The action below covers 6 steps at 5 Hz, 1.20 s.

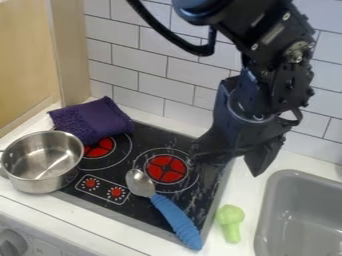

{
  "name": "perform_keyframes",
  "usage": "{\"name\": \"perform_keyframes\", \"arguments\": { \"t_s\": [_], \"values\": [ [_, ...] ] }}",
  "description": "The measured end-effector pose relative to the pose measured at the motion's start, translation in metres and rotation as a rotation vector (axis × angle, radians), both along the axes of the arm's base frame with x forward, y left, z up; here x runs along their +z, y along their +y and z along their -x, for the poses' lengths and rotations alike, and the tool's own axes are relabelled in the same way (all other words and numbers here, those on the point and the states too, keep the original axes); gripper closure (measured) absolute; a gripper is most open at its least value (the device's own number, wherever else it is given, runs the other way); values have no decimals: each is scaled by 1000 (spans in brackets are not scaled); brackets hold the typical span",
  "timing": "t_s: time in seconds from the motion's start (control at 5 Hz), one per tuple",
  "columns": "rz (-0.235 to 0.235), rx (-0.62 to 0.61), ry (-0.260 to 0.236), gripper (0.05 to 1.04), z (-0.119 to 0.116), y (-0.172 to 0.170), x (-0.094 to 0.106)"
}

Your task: Move the purple cloth to the right side of the burner

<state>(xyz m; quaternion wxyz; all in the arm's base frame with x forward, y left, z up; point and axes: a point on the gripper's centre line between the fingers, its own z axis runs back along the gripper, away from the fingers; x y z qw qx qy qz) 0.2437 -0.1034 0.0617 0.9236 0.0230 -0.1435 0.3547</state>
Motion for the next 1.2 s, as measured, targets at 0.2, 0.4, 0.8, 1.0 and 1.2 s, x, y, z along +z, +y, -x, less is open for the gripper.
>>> {"name": "perform_keyframes", "arguments": {
  "t_s": [0.2,0.4,0.8,1.0,1.2],
  "values": [
    [-23,-2,44,84,10,5,-11],
    [-19,7,67,84,12,11,-14],
    [-10,75,56,84,0,44,-6],
    [-7,127,48,84,-5,66,-1],
    [8,172,46,84,-9,86,0]
  ]
}}
